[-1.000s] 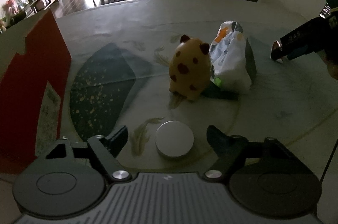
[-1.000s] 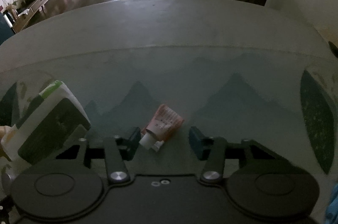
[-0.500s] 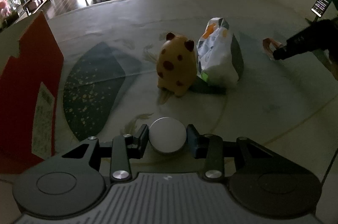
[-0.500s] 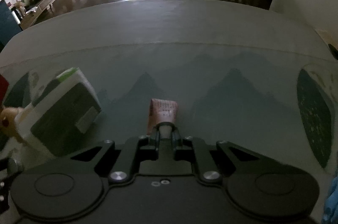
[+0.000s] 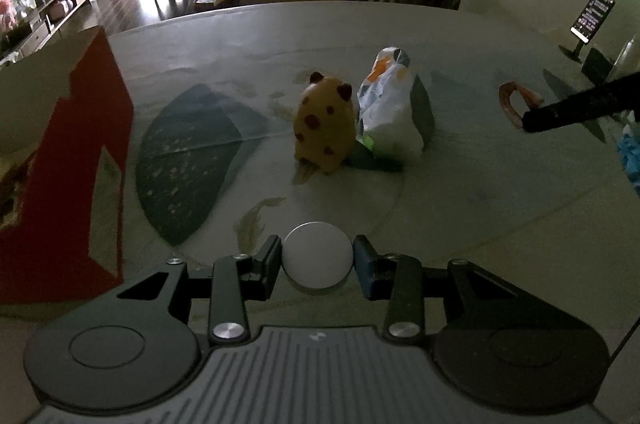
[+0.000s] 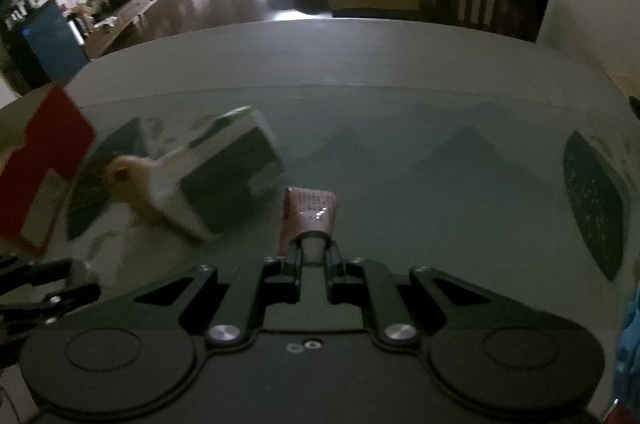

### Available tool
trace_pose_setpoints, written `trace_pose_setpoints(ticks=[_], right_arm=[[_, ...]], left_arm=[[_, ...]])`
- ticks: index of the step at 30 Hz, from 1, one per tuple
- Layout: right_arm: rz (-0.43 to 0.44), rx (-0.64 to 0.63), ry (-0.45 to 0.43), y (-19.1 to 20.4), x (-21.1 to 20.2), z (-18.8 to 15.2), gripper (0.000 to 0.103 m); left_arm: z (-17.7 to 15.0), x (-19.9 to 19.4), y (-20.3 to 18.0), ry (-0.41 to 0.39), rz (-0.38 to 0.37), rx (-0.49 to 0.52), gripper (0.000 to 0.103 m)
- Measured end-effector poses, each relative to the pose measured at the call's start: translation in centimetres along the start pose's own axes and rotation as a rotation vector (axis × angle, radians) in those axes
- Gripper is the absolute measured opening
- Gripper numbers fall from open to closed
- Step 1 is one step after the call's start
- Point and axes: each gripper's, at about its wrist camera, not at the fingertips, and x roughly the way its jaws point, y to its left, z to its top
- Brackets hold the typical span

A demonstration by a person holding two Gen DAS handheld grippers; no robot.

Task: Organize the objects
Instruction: 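Grasp white round lid with left tool while right tool lifts tube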

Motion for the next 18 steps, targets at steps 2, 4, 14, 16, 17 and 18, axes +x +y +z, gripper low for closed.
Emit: trace_pose_setpoints(ticks=[2,4,14,16,17,18], right_arm=[[0.012,-0.002,-0.002,1.1,-1.3,-0.8,0.010],[0.032,-0.005,0.001,2.1,-2.1,-1.2,0.010],[0.094,-0.038,-0.006,8.0,-5.3,-3.1,0.010],[0.102,-0.044,-0.008,9.3,-5.8,-3.2,0.010],[0.105,-0.047,-0.008,9.9,-6.1,-3.3,0.010],[0.108,-0.052,-0.009,10.7,-6.3,-3.4,0.010]], left_arm=[[-0.1,-0.7,0.3,-0.002,-0.003,-0.007,0.038],[-0.3,-1.6,0.7,-0.009,-0.012,-0.015,0.038],[-1.2,-5.4,2.7,-0.033,-0.056,-0.036,0.038],[-1.4,-6.2,3.3,-0.038,-0.062,-0.039,0.038],[-1.5,-6.6,3.7,-0.040,-0.067,-0.041,0.038],[-1.5,-7.0,4.1,-0.040,-0.072,-0.041,0.038]])
